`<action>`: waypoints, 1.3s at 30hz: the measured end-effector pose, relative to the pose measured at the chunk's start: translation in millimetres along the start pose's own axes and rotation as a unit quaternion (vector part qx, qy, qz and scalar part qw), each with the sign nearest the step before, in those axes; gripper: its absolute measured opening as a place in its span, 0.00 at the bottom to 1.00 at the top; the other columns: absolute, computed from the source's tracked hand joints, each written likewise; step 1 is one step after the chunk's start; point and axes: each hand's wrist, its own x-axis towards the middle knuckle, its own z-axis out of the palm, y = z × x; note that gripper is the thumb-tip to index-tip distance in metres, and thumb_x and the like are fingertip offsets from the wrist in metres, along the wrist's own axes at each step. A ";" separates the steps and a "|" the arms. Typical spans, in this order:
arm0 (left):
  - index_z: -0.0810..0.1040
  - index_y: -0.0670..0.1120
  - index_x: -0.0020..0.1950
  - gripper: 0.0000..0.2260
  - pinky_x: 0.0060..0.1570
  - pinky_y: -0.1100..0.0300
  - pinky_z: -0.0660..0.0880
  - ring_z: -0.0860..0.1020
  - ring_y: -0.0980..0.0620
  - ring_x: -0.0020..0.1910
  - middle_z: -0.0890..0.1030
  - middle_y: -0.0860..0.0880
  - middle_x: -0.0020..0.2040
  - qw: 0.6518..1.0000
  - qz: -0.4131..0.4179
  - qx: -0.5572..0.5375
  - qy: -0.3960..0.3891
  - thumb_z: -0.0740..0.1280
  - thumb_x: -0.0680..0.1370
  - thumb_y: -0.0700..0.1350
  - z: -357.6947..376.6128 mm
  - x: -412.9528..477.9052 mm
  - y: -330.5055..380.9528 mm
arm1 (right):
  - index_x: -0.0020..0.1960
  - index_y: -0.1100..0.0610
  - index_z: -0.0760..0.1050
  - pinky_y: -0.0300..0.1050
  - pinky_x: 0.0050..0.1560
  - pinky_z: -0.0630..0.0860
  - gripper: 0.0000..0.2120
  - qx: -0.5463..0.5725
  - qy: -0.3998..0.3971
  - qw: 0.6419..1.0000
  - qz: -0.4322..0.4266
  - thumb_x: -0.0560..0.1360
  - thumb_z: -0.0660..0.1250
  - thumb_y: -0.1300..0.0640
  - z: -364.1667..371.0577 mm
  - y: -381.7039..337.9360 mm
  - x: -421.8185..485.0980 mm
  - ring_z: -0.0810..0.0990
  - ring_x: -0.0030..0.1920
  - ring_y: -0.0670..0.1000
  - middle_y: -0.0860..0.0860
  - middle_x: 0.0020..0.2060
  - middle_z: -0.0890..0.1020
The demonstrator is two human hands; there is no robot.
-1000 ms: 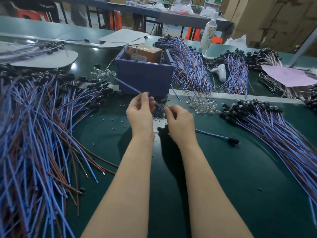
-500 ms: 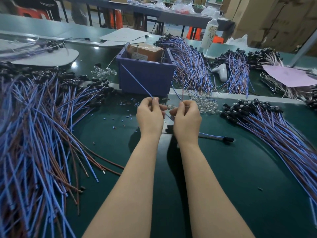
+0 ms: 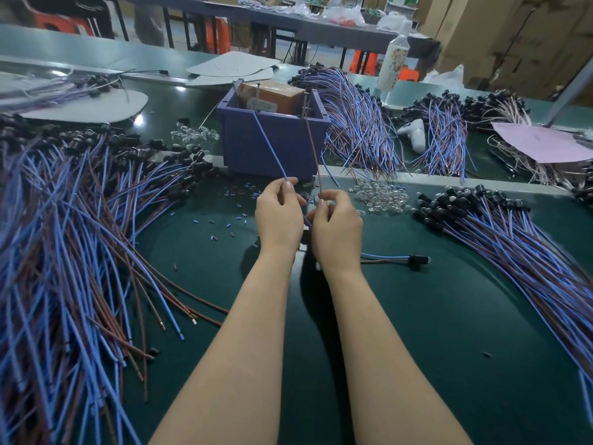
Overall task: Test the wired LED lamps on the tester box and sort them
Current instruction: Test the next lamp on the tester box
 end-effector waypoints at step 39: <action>0.79 0.43 0.48 0.08 0.40 0.67 0.76 0.77 0.59 0.38 0.79 0.51 0.39 0.989 0.069 -0.005 -0.131 0.61 0.81 0.39 -2.0 -7.4 50.4 | 0.50 0.55 0.76 0.46 0.46 0.73 0.07 0.017 -0.100 0.991 -0.081 0.80 0.58 0.57 -40.9 -29.8 -2.3 0.78 0.41 0.50 0.48 0.39 0.80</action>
